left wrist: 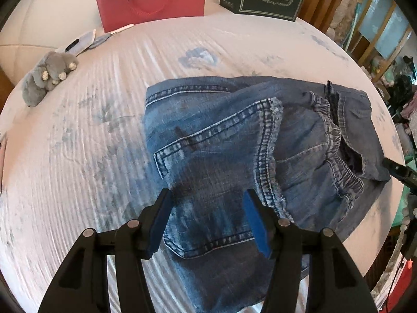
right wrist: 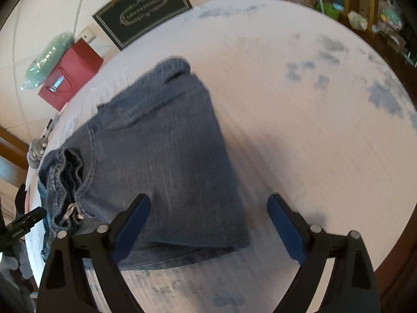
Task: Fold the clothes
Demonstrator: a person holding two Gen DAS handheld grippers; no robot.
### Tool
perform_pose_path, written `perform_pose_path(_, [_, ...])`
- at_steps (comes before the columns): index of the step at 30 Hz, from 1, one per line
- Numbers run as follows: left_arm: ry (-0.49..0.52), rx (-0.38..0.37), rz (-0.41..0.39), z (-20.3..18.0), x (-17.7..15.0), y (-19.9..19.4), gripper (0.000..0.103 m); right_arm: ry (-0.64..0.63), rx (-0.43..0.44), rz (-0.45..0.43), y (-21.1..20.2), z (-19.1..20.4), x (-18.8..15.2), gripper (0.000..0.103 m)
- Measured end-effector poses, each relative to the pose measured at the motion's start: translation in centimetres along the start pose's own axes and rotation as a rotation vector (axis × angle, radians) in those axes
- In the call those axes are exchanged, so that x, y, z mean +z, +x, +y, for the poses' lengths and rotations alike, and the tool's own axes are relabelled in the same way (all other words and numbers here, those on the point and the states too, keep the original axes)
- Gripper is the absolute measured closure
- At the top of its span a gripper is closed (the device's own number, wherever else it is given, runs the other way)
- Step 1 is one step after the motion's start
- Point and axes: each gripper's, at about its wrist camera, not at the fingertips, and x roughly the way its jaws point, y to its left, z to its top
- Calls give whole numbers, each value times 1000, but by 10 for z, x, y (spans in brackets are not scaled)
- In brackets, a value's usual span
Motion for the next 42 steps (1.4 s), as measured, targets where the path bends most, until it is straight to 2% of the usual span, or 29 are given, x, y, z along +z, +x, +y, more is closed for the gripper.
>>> perform_pose_path(2, [6,-2,3,-1,0,2,45,-21,-26,4,1,5,0,15])
perform_pose_path(3, [9,-1,6,-1,0,4,45,-31,-70,14,0,6,1,24])
perform_pose_path(4, [13,2,7,-2,0,6,45,-41,-114,25,-1,7,2,54])
perform_pose_path(5, [20,6,7,-3,-1,7,45,-38,-118,36,-2,7,3,86])
perform_pose_path(6, [22,7,5,-3,-1,7,45,-9,-84,57,-2,5,4,86])
perform_pose_path(10, [0,-21,2,5,-5,1,45,19,-63,81,-3,6,9,83])
perform_pose_path(12, [-12,-32,-10,12,-8,-7,45,78,-17,77,-7,4,10,74])
perform_pose_path(13, [-12,-34,-17,15,-10,-10,45,107,6,75,-8,2,11,59])
perform_pose_path(14, [-9,-36,-20,17,-11,-12,45,114,20,74,-9,4,10,52])
perform_pose_path(15, [-7,-37,-19,19,-12,-12,45,105,18,76,-9,5,9,50])
perform_pose_path(16, [-5,-33,-16,20,-14,-12,45,96,16,77,-8,6,8,51])
perform_pose_path(18, [-4,-33,-4,21,-16,-8,45,72,-25,105,-8,10,9,60])
perform_pose_path(19, [-4,-35,3,21,-16,-5,45,48,-40,124,-8,11,11,74])
perform_pose_path(20, [-4,-37,10,21,-17,-2,45,24,-56,144,-7,12,13,82])
perform_pose_path(21, [-4,-39,16,20,-18,1,45,0,-71,164,-6,13,16,86])
perform_pose_path(23, [-1,-35,28,20,-21,6,45,-6,-46,176,-4,14,19,95])
perform_pose_path(24, [-1,-33,32,20,-22,8,45,6,-19,172,-5,15,22,95])
perform_pose_path(27, [-7,-47,22,24,-23,0,45,7,133,62,-36,39,26,96])
perform_pose_path(29, [-10,-47,-3,31,-23,-12,45,-84,247,-9,-66,81,26,96])
perform_pose_path(31, [-18,-50,-29,39,-22,-24,45,-194,341,-36,-89,125,18,96])
perform_pose_path(34, [-37,-56,-66,53,-22,-40,45,-352,447,-19,-99,196,4,96])
perform_pose_path(36, [-52,-60,-82,61,-23,-48,45,-442,477,40,-85,238,-13,96])
perform_pose_path(37, [-59,-63,-85,65,-24,-51,45,-487,457,67,-75,254,-20,92])
perform_pose_path(39, [-71,-78,-88,66,-23,-54,45,-505,459,128,-61,264,-34,87])
perform_pose_path(40, [-77,-87,-88,65,-21,-54,45,-493,458,155,-56,263,-42,79])
perform_pose_path(42, [-88,-107,-88,63,-19,-55,45,-460,448,141,-57,259,-42,72])
